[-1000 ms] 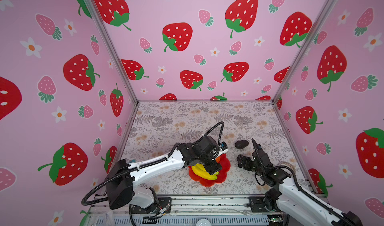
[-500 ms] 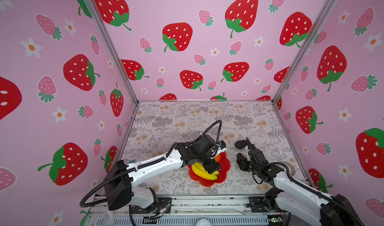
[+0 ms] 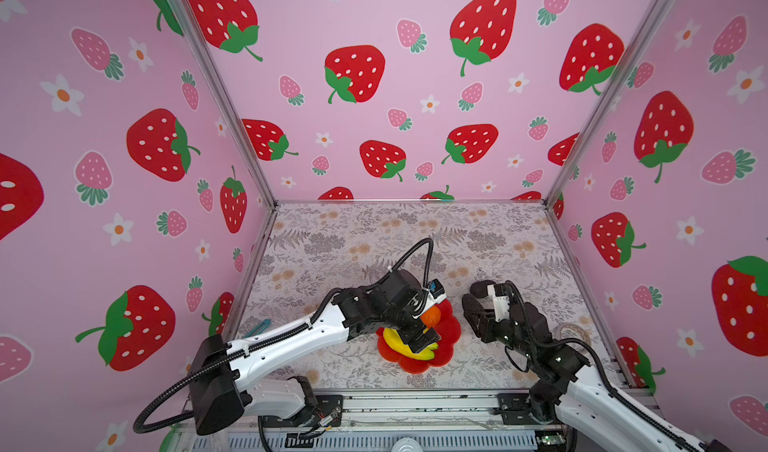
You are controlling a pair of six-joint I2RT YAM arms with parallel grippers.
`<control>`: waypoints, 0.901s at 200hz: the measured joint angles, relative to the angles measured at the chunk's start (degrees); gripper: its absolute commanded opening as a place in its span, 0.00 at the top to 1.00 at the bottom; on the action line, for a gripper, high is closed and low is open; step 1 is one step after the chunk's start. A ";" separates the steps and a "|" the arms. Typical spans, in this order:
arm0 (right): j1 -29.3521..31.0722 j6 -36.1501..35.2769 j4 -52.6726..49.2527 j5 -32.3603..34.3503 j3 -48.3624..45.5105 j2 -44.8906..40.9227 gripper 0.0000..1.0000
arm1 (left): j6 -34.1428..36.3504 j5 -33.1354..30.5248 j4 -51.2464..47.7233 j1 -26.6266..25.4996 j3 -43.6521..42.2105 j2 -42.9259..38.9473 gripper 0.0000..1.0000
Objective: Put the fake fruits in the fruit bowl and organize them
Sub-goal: 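Lower the avocado into the bowl beside the orange and open the right gripper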
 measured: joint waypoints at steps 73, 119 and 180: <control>16.09 1.33 3.10 1.40 0.00 6.54 0.68 | -0.33 -1.99 -1.77 0.00 -1.64 -3.82 0.01; 18.03 1.77 5.07 5.33 -0.35 10.12 0.66 | -0.59 -1.99 -2.12 0.00 -1.73 -3.80 0.01; 18.03 1.90 5.27 10.21 -0.35 10.40 0.60 | -0.96 -1.99 -2.16 0.00 -1.81 -3.80 0.01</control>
